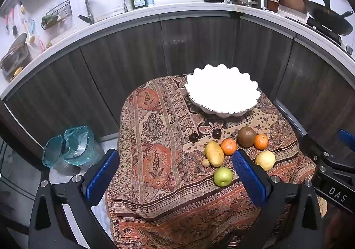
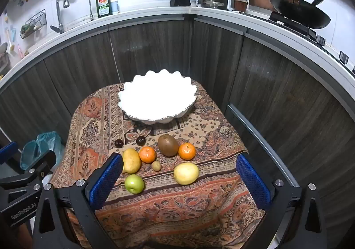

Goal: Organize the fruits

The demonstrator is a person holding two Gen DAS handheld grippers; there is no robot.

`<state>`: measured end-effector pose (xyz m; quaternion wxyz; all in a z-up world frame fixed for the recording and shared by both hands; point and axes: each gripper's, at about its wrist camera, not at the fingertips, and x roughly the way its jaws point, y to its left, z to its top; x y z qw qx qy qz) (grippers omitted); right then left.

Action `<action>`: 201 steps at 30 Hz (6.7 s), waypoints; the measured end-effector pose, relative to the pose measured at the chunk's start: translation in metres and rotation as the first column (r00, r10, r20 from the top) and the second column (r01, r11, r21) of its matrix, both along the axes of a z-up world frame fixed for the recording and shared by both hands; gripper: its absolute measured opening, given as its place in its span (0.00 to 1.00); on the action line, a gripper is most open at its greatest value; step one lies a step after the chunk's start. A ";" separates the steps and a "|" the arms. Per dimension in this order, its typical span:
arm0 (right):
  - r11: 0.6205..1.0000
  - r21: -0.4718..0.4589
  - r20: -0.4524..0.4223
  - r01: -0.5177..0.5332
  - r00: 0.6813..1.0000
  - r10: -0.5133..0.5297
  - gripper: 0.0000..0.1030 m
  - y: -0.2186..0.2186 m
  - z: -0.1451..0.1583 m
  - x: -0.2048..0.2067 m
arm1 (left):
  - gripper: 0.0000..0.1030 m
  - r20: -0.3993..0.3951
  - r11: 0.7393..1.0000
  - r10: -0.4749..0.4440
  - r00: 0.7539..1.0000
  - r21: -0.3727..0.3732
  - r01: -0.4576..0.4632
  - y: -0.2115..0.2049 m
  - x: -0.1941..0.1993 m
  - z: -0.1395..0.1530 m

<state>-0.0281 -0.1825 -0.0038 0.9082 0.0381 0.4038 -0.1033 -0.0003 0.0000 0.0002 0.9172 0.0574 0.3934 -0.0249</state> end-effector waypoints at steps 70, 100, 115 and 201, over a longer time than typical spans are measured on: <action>1.000 -0.005 0.006 -0.002 1.000 0.002 1.00 -0.003 0.001 0.004 | 1.00 0.012 1.000 0.001 1.000 0.019 -0.001 -0.004 0.004 0.002; 1.000 0.014 -0.074 0.008 0.997 -0.007 1.00 -0.022 -0.062 0.032 | 1.00 -0.059 0.998 -0.026 0.998 0.050 0.029 -0.022 0.036 -0.055; 1.000 0.008 -0.156 0.010 0.988 -0.009 0.98 -0.035 -0.117 0.048 | 1.00 -0.182 0.996 -0.075 0.980 0.025 0.081 -0.041 0.059 -0.122; 0.982 0.103 -0.122 -0.159 0.978 0.171 0.61 -0.025 -0.103 0.128 | 0.46 -0.124 0.979 -0.203 0.971 -0.032 0.200 -0.061 0.141 -0.099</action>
